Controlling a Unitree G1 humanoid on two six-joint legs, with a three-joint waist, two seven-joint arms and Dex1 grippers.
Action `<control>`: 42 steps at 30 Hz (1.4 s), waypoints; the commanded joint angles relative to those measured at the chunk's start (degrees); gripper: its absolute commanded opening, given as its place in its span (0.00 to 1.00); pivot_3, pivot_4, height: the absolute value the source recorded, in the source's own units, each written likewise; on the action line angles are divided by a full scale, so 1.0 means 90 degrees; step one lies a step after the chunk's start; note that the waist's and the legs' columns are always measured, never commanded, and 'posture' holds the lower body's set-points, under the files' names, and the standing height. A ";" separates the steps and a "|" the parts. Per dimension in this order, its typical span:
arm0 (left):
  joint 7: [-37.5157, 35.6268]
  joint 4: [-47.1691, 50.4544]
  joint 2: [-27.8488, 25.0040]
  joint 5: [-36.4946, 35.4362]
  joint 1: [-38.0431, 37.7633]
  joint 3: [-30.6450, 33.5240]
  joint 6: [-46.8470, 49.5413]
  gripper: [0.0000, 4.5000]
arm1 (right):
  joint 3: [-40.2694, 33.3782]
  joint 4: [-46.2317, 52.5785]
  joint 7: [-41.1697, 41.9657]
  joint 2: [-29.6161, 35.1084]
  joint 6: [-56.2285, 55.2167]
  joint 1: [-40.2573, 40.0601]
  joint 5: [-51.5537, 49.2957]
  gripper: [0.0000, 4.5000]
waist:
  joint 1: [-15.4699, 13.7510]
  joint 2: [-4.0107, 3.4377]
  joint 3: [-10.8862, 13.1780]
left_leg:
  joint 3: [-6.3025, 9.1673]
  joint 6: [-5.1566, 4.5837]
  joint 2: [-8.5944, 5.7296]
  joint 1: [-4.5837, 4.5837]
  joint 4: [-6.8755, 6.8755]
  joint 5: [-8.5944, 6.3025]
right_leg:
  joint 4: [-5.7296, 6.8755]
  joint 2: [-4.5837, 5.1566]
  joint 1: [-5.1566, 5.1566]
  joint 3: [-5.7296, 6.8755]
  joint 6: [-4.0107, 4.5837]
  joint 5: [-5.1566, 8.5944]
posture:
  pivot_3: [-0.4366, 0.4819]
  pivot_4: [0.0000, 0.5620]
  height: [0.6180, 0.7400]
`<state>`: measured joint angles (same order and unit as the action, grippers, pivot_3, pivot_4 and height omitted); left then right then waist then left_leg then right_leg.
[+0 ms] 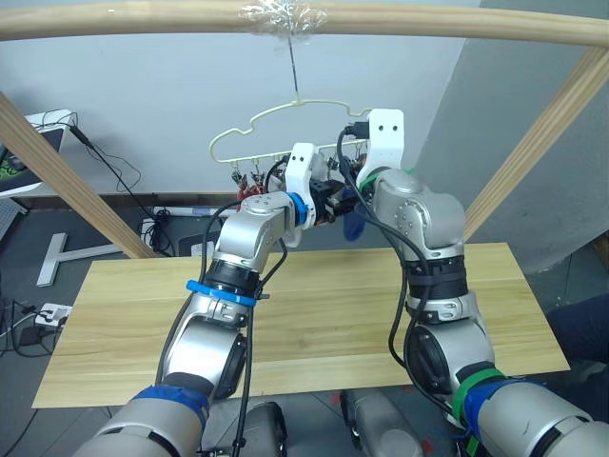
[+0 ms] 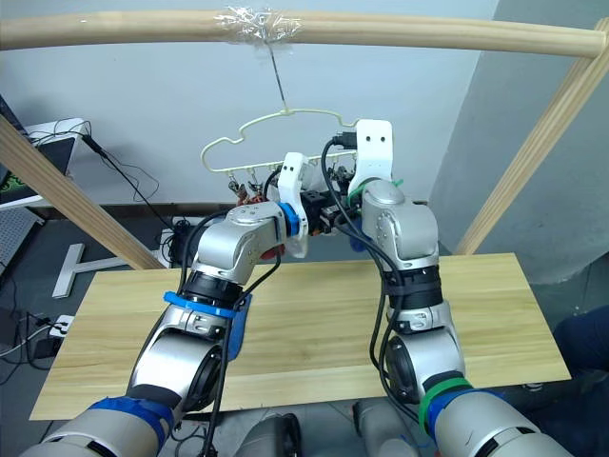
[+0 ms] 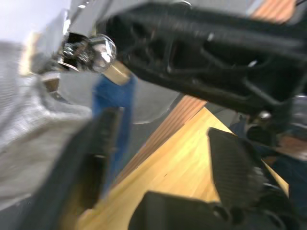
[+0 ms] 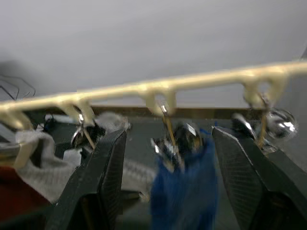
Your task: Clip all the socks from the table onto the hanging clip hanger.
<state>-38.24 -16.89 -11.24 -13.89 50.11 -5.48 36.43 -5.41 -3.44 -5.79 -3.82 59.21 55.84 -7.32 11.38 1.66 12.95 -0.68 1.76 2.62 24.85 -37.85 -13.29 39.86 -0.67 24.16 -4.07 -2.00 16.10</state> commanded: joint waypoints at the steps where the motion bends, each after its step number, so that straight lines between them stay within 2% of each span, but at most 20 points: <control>1: -0.0165 0.1070 -0.0252 -0.0173 -0.0336 -0.0098 0.0406 0.96 | 0.0224 0.1092 0.0421 0.0283 0.0721 -0.0218 -0.0273 0.65 | 0.0001 0.0000 0.0000 | 0.0003 0.0000 0.0001 0.0000 -0.0001 0.0000 | 0.0001 0.0000 0.0000 -0.0001 0.0000 0.0000 | 0.19 0.35 1.00; 5: -0.0196 0.2165 -0.0614 -0.0461 -0.0961 0.0015 0.0933 0.96 | 0.0492 0.2090 0.0837 0.0738 0.1479 -0.0704 -0.0482 0.65 | 0.0012 0.0000 0.0000 | 0.0006 0.0002 0.0004 0.0000 -0.0001 0.0001 | 0.0003 0.0000 0.0000 -0.0004 0.0000 0.0000 | 0.18 0.35 1.00; 9: -0.0010 0.3024 -0.0931 -0.0670 -0.1588 0.0302 0.1233 0.96 | 0.0611 0.2738 0.1210 0.1205 0.1634 -0.1355 -0.0605 0.65 | 0.0029 0.0000 0.0000 | 0.0009 0.0003 0.0001 -0.0001 -0.0005 0.0002 | 0.0004 -0.0001 -0.0003 -0.0005 -0.0001 0.0001 | 0.18 0.36 1.00; 14: 0.0332 0.3966 -0.1237 -0.0826 -0.2658 0.0891 0.1266 0.96 | 0.0720 0.3406 0.1799 0.1846 0.0682 -0.2535 -0.0726 0.65 | 0.0043 0.0001 0.0000 | 0.0007 0.0002 0.0000 -0.0001 -0.0004 0.0001 | -0.0004 -0.0001 -0.0005 -0.0007 -0.0004 0.0002 | 0.18 0.36 1.00; 20: 0.1105 0.4847 -0.1415 -0.0329 -0.4336 0.1345 0.0637 0.96 | 0.0974 0.3877 0.2277 0.2389 -0.1152 -0.4303 -0.0439 0.65 | 0.0041 0.0002 -0.0001 | 0.0010 0.0002 0.0004 -0.0002 0.0000 0.0001 | -0.0012 -0.0003 -0.0007 -0.0012 -0.0005 0.0003 | 0.20 0.35 1.00; 23: 0.1238 0.5231 -0.1429 -0.0319 -0.5215 0.1539 0.0469 0.96 | 0.0920 0.3877 0.2360 0.2512 -0.1992 -0.5039 -0.0319 0.65 | 0.0031 0.0004 -0.0002 | 0.0007 0.0002 0.0003 -0.0002 -0.0003 0.0001 | -0.0012 -0.0002 -0.0009 -0.0015 -0.0018 0.0010 | 0.21 0.36 1.00; 27: 0.1504 0.5639 -0.1179 -0.0354 -0.6263 0.1912 0.0002 0.96 | 0.0750 0.3889 0.2249 0.2569 -0.2534 -0.5864 -0.0138 0.65 | -0.0009 0.0005 -0.0002 | 0.0006 0.0002 0.0005 -0.0010 -0.0005 0.0001 | -0.0012 -0.0001 -0.0014 -0.0018 -0.0033 0.0019 | 0.21 0.37 1.00; 30: 0.1727 0.5744 -0.0859 -0.0236 -0.6911 0.2119 -0.0775 0.96 | 0.0781 0.4030 0.2314 0.2640 -0.2746 -0.6254 -0.0080 0.65 | -0.0029 0.0007 -0.0003 | 0.0006 -0.0002 0.0006 -0.0011 -0.0008 0.0004 | -0.0012 0.0000 -0.0014 -0.0019 -0.0033 0.0020 | 0.21 0.37 1.00; 34: 0.1801 0.5688 -0.0611 0.0007 -0.7763 0.2050 -0.1606 0.96 | 0.0778 0.4153 0.2295 0.2653 -0.2832 -0.6540 -0.0005 0.65 | -0.0014 0.0008 -0.0004 | -0.0005 -0.0007 0.0007 -0.0018 -0.0008 0.0006 | -0.0016 0.0018 -0.0015 -0.0029 -0.0027 0.0020 | 0.21 0.38 1.00; 42: 0.1928 0.5628 -0.0154 0.0061 -0.8428 0.1809 -0.2544 0.96 | 0.0675 0.4331 0.2437 0.2635 -0.2466 -0.6700 -0.0271 0.65 | -0.0027 0.0013 -0.0007 | -0.0006 -0.0013 0.0005 -0.0019 -0.0007 0.0010 | -0.0020 0.0019 -0.0016 -0.0028 0.0004 0.0026 | 0.22 0.38 1.00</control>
<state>-21.61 32.46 -13.08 -13.65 -25.01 11.22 15.64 2.08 32.65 15.99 19.92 36.64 -4.01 -8.46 11.14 1.78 12.88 -0.73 1.65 2.66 24.69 -37.91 -13.20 39.66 -0.50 24.02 -4.31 -1.96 16.33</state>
